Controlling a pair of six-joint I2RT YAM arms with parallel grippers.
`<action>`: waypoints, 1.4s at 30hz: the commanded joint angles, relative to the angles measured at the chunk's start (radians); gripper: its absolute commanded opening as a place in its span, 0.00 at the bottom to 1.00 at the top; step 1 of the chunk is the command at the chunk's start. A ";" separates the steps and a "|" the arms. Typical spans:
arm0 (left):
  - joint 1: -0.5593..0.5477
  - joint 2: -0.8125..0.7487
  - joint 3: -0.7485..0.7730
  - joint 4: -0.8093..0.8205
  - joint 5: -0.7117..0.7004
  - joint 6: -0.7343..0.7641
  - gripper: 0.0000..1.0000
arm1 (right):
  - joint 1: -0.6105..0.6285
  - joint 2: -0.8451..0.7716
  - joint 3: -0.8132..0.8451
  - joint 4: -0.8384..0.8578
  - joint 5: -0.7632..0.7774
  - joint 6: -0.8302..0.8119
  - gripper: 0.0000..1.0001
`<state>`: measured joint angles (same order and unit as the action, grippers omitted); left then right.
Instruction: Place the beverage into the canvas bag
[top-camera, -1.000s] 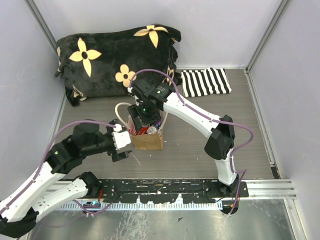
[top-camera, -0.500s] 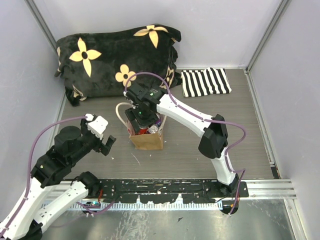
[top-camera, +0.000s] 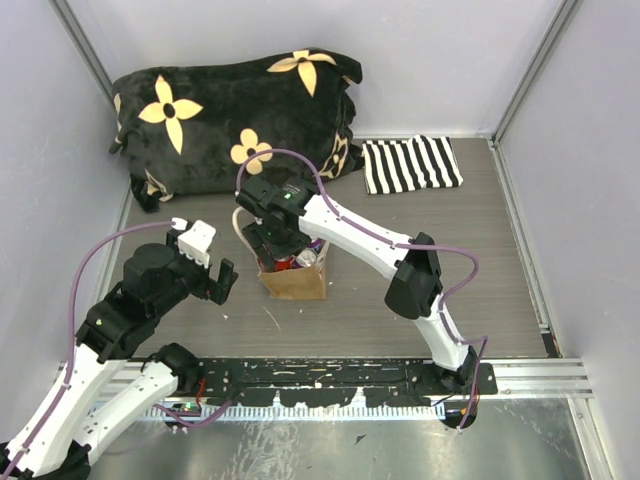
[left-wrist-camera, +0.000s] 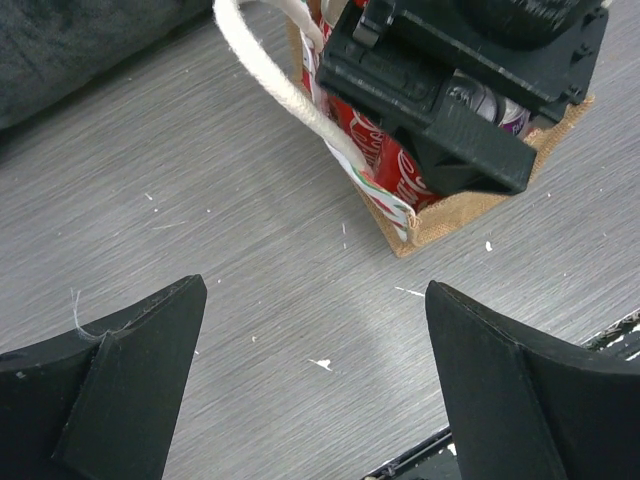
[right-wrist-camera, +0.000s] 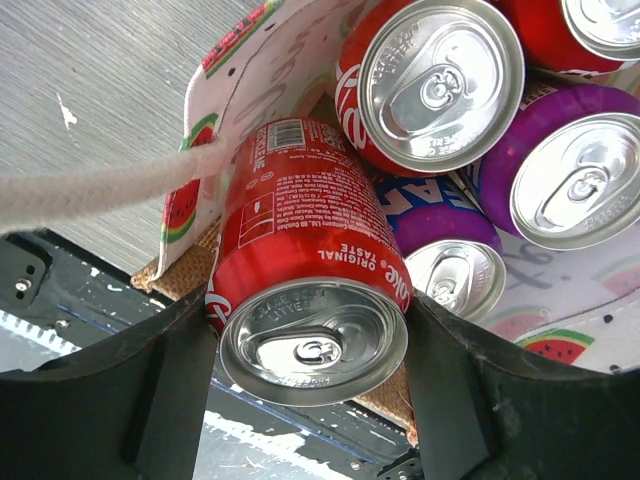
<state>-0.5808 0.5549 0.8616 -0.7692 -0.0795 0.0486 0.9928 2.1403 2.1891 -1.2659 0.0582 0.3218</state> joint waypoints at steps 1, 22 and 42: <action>0.007 0.002 -0.013 0.057 0.021 -0.019 0.98 | 0.017 0.022 0.065 0.000 0.078 -0.011 0.01; 0.017 0.004 -0.029 0.084 0.036 -0.030 0.98 | 0.041 0.085 -0.055 0.047 0.202 -0.033 0.01; 0.019 0.039 -0.042 0.111 0.070 -0.022 0.98 | 0.040 -0.007 -0.088 0.075 0.260 -0.050 0.73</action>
<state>-0.5659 0.5873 0.8314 -0.7071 -0.0303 0.0238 1.0546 2.1693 2.1300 -1.2011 0.2111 0.3080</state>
